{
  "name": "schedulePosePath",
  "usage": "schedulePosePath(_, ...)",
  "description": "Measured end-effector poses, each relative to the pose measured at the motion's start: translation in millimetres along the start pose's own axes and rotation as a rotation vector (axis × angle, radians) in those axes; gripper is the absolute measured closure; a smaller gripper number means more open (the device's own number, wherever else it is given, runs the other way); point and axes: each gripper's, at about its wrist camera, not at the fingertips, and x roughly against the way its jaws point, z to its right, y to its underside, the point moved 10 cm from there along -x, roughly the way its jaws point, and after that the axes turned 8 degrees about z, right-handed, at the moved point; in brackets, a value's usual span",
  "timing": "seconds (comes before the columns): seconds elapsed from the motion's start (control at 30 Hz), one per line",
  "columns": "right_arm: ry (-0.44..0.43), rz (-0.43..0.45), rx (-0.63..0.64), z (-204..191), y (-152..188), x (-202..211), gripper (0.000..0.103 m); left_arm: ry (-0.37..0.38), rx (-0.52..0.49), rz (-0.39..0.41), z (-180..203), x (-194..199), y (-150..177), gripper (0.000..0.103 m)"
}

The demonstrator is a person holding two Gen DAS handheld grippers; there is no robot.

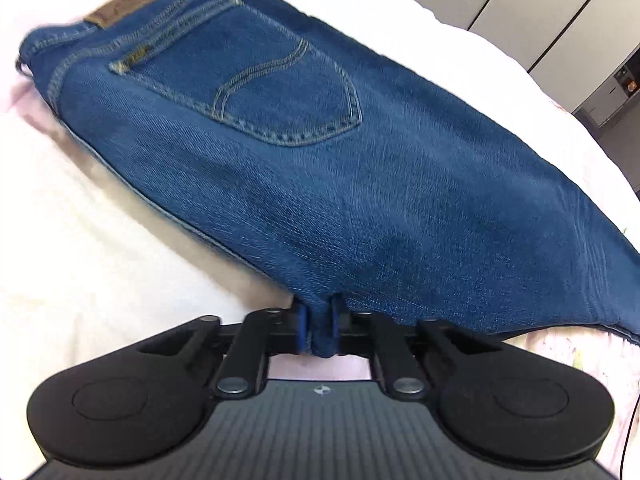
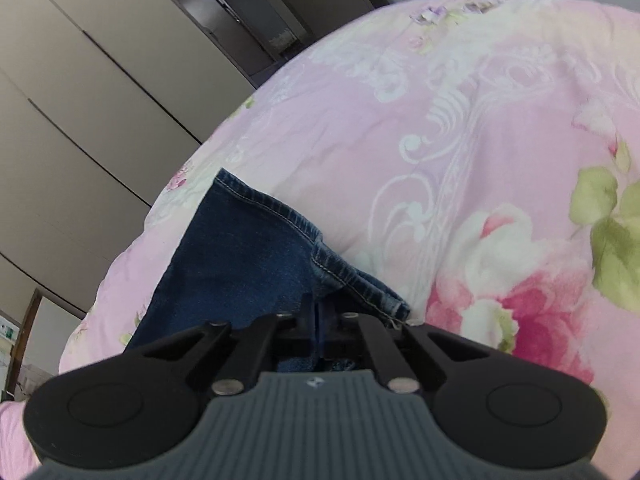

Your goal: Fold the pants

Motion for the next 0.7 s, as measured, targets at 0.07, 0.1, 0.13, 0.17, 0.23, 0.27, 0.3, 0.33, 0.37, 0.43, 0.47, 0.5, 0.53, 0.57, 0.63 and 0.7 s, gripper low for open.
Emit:
schedulePosePath(0.07,-0.008,0.018,0.015,-2,-8,13,0.103,-0.014,-0.034,0.007,3,4,-3,0.096)
schedulePosePath(0.1,-0.014,0.018,0.006,-2,-10,17,0.103,-0.021,-0.045,0.002,3,2,-3,0.096)
schedulePosePath(0.13,-0.014,0.013,0.008,-1,-10,18,0.103,-0.028,-0.046,-0.005,3,-1,-2,0.096)
schedulePosePath(0.17,-0.008,0.004,0.036,0,-7,17,0.103,-0.036,-0.047,-0.013,1,-4,0,0.096)
schedulePosePath(0.23,0.039,-0.035,0.036,12,6,7,0.103,-0.047,-0.052,-0.01,1,-6,3,0.096)
schedulePosePath(0.27,0.052,-0.046,0.012,19,12,3,0.103,-0.047,-0.051,-0.009,1,-6,3,0.096)
schedulePosePath(0.3,0.058,-0.044,0.003,24,15,1,0.103,-0.044,-0.056,-0.012,1,-5,3,0.096)
schedulePosePath(0.33,0.059,-0.04,-0.011,29,17,0,0.103,-0.036,-0.054,-0.019,0,-5,3,0.095)
schedulePosePath(0.37,0.051,-0.038,-0.042,32,17,0,0.103,-0.027,-0.041,-0.027,-1,-5,2,0.093)
schedulePosePath(0.43,0.043,-0.032,-0.096,38,16,5,0.092,0.007,-0.004,-0.032,-3,-3,1,0.088)
schedulePosePath(0.47,0.048,-0.04,-0.116,41,17,8,0.069,0.023,0.021,-0.032,-5,-3,2,0.08)
schedulePosePath(0.5,0.031,-0.05,-0.137,43,18,10,0.058,0.033,0.053,-0.034,-8,-4,4,0.068)
schedulePosePath(0.53,0.006,-0.057,-0.154,43,20,12,0.058,0.058,0.096,-0.034,-11,-5,8,0.066)
schedulePosePath(0.57,0.002,-0.057,-0.161,45,21,12,0.058,0.071,0.134,-0.027,-14,-7,10,0.064)
schedulePosePath(0.63,-0.001,-0.052,-0.198,49,24,8,0.058,0.086,0.193,-0.013,-17,-11,12,0.062)
schedulePosePath(0.7,-0.004,-0.042,-0.25,54,26,-1,0.058,0.096,0.207,-0.006,-16,-13,13,0.057)
